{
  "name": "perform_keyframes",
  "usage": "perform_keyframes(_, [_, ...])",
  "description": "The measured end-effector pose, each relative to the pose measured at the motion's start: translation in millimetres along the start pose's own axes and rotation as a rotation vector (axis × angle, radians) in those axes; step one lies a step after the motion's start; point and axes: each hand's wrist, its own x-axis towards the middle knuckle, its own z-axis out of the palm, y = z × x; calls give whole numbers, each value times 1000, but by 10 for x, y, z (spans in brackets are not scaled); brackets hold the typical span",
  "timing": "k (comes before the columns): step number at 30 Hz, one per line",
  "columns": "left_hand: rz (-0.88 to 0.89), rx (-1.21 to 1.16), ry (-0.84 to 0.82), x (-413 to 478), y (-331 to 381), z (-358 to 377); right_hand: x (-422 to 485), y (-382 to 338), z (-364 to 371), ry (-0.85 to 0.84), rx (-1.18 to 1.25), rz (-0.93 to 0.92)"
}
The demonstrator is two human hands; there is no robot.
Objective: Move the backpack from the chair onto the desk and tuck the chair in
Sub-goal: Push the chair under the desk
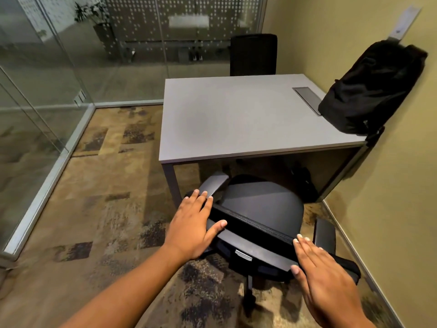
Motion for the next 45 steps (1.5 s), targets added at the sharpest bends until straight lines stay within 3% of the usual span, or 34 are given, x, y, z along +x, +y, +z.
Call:
perform_keyframes(12, [-48, 16, -50, -146, 360, 36, -37, 373, 16, 121, 76, -50])
perform_keyframes(30, [-174, -13, -153, -502, 1451, 203, -57, 1433, -70, 151, 80, -135])
perform_keyframes(45, [-351, -15, -15, -518, 2215, 525, 211, 2265, -92, 150, 147, -348])
